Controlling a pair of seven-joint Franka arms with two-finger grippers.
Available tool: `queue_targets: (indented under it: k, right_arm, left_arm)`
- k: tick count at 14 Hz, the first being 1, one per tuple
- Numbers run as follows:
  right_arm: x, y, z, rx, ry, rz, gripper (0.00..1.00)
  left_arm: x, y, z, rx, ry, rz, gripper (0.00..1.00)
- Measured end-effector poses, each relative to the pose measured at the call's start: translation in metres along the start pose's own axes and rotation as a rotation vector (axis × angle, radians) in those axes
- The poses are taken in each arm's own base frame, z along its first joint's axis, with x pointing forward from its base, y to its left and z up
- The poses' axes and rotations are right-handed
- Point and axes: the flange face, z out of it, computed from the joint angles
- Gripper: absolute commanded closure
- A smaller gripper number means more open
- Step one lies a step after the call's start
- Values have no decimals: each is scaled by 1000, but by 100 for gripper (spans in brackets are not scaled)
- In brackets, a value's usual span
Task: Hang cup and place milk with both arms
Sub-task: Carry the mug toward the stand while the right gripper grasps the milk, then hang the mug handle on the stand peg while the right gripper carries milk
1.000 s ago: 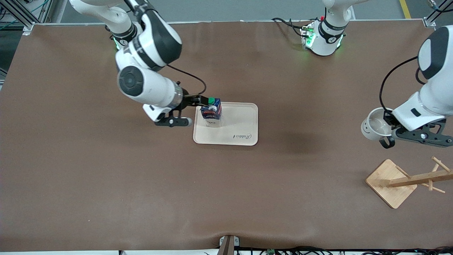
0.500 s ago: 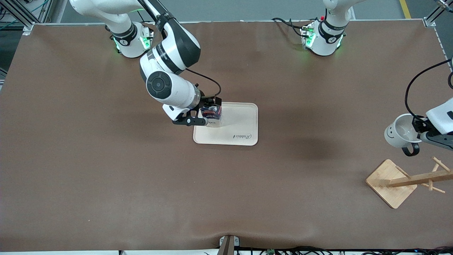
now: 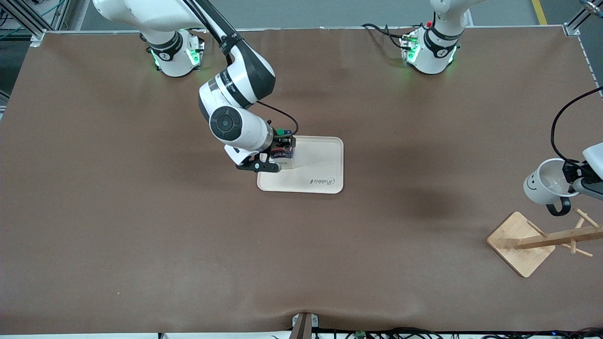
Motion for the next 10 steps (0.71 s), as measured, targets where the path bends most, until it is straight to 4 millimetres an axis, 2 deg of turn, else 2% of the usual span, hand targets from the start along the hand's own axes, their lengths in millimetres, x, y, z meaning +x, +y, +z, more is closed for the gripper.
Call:
queue_targets:
  k: [3, 5, 7, 10]
  right_arm:
    - [1, 5, -7, -23, -23, 39, 100]
    - [7, 23, -31, -62, -74, 71, 100]
    - [22, 62, -75, -58, -98, 115, 100]
    - [41, 133, -135, -18, -115, 81, 100]
  left_arm:
    - [-11, -19, 7, -31, 35, 0, 100]
    - [-15, -31, 18, -35, 52, -4, 100]
    - [-18, -41, 26, -34, 64, -5, 100]
    - [-19, -50, 24, -43, 89, -20, 100]
